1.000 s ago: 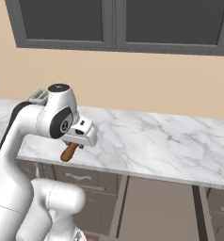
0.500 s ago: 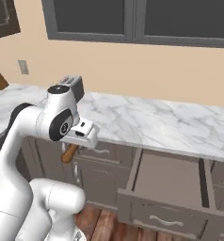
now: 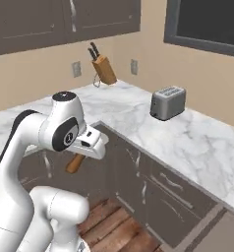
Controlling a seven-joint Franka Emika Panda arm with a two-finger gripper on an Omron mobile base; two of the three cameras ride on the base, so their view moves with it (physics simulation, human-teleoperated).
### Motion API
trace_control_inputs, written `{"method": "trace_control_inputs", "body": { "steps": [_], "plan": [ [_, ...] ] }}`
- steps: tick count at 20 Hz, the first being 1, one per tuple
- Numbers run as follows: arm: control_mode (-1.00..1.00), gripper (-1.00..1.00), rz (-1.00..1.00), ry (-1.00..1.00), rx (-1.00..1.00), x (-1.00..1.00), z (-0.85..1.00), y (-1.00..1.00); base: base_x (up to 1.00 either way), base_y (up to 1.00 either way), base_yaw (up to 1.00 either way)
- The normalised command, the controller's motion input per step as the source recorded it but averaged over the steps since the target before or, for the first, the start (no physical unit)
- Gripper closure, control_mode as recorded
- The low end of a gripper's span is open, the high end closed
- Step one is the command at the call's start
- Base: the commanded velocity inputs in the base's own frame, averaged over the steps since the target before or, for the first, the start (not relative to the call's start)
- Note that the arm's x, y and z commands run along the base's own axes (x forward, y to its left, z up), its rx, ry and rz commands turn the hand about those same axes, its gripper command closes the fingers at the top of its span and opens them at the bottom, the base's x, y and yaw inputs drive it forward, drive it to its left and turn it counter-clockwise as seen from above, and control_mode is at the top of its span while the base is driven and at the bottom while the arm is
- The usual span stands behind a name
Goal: Take the pizza cutter from the drawer on the right and place it on the dining counter for cutting.
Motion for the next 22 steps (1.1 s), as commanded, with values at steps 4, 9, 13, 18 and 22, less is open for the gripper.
{"method": "trace_control_inputs", "body": {
  "steps": [4, 9, 13, 18, 22],
  "plan": [
    [1.0, 1.0, 0.0, 0.0, 0.0, 0.0, 0.0, 0.0, -0.18, 0.09, 1.0],
    [1.0, 1.0, 0.0, 0.0, 0.0, 0.0, 0.0, 0.0, -0.18, 0.32, 0.98],
    [1.0, 1.0, 0.0, 0.0, 0.0, 0.0, 0.0, 0.0, -0.05, 0.61, 0.9],
    [1.0, 1.0, 0.0, 0.0, 0.0, 0.0, 0.0, 0.0, 0.0, 0.91, 0.79],
    [1.0, 1.0, 0.0, 0.0, 0.0, 0.0, 0.0, 0.0, -0.02, 0.88, 0.82]
  ]
}}
